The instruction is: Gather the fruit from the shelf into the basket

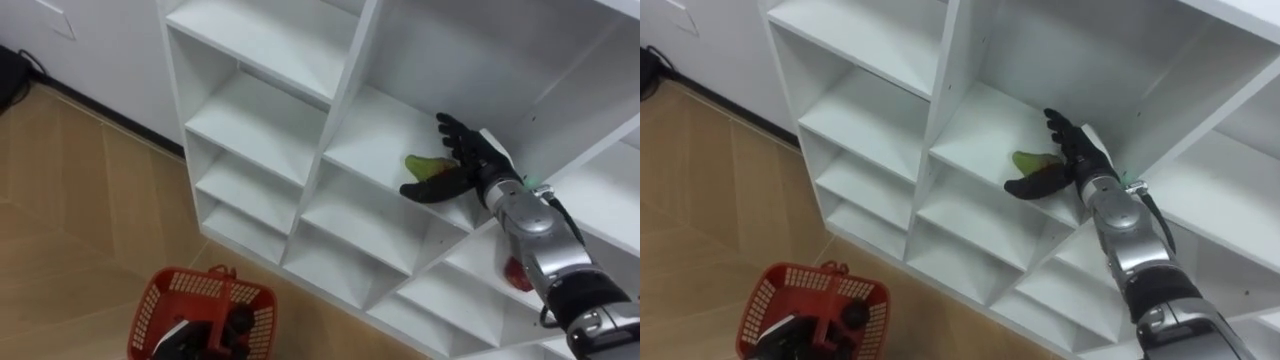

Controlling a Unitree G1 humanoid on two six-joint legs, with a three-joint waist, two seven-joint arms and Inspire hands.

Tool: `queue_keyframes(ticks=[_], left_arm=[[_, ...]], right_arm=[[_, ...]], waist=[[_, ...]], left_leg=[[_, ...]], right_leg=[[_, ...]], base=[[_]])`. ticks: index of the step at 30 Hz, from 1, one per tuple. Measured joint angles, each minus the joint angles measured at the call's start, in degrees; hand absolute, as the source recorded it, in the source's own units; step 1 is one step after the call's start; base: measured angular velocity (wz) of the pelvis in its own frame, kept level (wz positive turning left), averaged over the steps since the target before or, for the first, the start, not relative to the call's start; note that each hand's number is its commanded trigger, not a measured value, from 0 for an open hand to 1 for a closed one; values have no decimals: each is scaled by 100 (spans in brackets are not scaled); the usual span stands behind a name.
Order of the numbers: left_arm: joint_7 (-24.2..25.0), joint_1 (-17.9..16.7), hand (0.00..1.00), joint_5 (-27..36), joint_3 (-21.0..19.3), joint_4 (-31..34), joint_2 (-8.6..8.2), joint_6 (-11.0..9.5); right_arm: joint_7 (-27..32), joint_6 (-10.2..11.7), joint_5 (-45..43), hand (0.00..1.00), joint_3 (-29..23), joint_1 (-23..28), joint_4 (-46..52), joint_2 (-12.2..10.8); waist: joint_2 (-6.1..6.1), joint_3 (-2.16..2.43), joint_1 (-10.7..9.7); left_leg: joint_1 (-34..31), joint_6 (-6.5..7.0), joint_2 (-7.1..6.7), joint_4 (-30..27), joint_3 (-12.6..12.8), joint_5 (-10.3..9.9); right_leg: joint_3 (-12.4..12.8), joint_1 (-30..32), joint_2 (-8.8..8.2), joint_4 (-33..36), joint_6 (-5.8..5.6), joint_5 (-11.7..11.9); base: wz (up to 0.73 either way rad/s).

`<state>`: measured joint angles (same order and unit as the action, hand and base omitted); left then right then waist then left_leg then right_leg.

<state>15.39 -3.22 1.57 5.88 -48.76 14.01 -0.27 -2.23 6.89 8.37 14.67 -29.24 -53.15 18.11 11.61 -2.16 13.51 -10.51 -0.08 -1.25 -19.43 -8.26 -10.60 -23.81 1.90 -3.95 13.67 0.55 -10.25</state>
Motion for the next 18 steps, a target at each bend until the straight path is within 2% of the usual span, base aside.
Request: queue_keyframes(ticks=[18], left_arm=[[0, 44, 100, -4, -8, -76, 0, 0]], right_arm=[[-45, 69, -450, 0, -10, -7, -73, 1]], waist=[[-3, 6, -2]], left_leg=[[-2, -1, -3, -10, -37, 2]], right_leg=[[-3, -8, -1, 2, -1, 0]], base=[[0]])
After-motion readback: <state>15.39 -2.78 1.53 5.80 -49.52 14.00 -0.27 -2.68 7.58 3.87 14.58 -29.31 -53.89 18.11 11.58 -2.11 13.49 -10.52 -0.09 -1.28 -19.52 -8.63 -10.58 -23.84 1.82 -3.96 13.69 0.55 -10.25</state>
